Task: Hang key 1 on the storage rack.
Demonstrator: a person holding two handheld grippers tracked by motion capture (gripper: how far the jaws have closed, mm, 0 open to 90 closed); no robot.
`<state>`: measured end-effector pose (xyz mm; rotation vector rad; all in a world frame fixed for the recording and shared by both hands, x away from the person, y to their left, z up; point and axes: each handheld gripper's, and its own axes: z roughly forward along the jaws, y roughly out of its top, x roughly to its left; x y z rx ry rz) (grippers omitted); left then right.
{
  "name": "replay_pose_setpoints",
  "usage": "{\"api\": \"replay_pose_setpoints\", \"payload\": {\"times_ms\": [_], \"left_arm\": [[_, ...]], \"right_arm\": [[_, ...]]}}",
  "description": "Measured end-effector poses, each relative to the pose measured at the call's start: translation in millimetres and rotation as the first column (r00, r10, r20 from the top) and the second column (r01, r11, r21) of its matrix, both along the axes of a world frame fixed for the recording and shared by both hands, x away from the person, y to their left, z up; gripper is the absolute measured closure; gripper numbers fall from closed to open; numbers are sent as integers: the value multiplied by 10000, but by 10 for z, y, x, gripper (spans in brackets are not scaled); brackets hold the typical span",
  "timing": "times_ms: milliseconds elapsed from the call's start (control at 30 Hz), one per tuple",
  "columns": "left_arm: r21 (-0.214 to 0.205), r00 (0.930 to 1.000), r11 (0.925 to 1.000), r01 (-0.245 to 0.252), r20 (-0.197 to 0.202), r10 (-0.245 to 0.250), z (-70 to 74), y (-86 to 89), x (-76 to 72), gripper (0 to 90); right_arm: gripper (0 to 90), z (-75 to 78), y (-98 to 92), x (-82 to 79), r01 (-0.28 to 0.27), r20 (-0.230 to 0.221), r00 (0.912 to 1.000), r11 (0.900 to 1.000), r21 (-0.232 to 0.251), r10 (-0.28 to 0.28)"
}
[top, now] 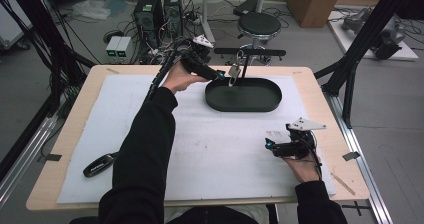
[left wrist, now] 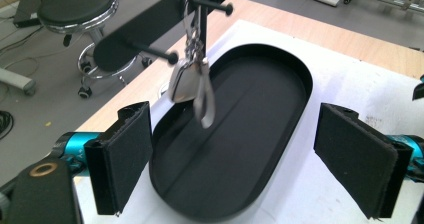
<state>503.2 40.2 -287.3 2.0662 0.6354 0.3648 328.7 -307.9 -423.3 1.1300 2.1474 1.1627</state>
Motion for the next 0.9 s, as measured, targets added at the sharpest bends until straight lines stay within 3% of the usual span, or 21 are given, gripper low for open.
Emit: {"api": "replay_pose_setpoints", "payload": {"times_ms": [900], "left_arm": [[342,9966,9962,-806,-168,812,-298,750,-400,162]], "right_arm": [[8,-10,16,3,45,-44,10000,9999,-127,-46]]}}
